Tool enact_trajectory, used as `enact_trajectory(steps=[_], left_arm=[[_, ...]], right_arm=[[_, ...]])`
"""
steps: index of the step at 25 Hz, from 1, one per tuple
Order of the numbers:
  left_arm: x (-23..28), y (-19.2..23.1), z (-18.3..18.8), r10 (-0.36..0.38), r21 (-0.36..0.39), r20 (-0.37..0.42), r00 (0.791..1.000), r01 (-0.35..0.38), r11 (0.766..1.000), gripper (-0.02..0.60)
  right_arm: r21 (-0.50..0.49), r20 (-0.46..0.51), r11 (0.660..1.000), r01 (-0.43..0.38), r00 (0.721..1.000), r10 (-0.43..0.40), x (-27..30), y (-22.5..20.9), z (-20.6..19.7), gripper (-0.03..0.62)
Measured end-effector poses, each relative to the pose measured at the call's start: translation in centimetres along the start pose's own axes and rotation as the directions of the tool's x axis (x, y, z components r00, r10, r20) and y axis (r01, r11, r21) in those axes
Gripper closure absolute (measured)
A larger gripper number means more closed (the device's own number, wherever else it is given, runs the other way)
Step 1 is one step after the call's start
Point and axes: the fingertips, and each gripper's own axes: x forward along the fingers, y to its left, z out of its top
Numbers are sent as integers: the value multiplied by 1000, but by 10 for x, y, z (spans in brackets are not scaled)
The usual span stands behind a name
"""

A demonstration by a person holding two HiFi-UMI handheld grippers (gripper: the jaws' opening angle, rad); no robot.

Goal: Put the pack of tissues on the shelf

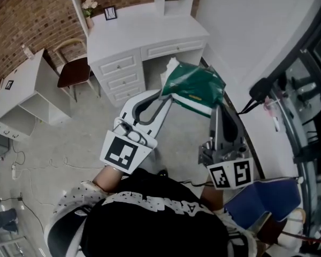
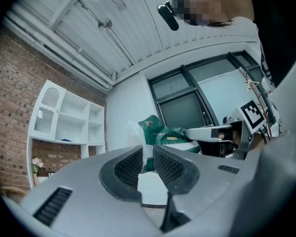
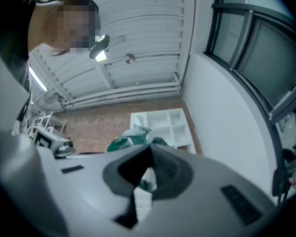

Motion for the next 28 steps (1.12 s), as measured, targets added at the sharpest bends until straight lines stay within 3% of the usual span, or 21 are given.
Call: enact_trajectory(steps=[13,28], left_arm=[[45,-8,-10,-48,-11,7,999,48,999,488],[84,19,-18,-67,-25,53,996,69,997,488]], right_arm=[[-15,15,999,52,999,-52,6,-42,3,562],[-44,12,996,74,997,-74,43,-67,-4,562]])
